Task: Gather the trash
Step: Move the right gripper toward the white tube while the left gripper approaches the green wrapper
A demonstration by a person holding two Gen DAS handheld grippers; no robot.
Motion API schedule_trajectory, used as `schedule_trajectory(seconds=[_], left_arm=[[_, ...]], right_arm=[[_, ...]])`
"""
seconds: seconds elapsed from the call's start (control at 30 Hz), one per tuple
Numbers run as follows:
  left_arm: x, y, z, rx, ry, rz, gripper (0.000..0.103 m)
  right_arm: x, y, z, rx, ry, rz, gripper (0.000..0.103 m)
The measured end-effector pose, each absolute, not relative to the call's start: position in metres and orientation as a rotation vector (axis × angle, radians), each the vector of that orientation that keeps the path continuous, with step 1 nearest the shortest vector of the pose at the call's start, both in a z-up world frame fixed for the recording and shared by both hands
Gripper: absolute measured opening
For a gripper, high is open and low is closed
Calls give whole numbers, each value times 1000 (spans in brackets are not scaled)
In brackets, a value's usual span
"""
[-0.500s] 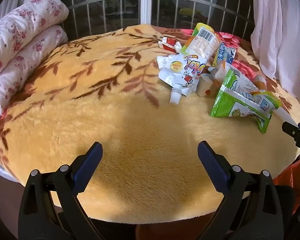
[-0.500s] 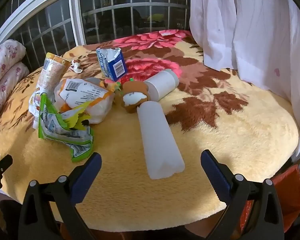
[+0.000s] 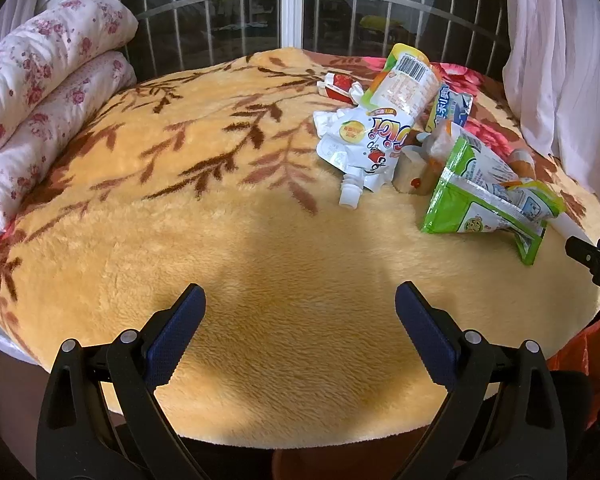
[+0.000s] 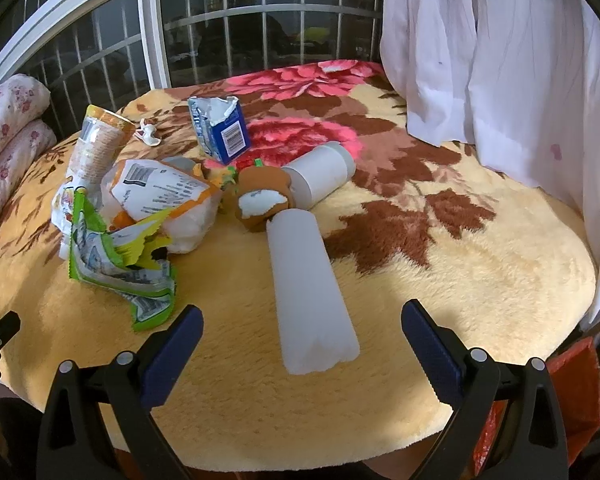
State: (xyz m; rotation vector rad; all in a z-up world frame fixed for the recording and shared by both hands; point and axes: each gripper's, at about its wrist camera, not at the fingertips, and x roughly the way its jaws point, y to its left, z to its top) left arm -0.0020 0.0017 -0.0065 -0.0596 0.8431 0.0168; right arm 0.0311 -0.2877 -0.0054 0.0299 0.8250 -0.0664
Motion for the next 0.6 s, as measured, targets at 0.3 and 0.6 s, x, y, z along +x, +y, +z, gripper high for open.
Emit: schedule_trajectory(seconds=[0.3, 0.6], left_arm=[[-1, 3, -4, -65, 847, 16, 93], [3, 1, -9, -27, 812, 32, 93]], right_arm=[[42, -296, -8, 45, 844, -58, 98], [59, -301, -11, 13, 849, -54, 98]])
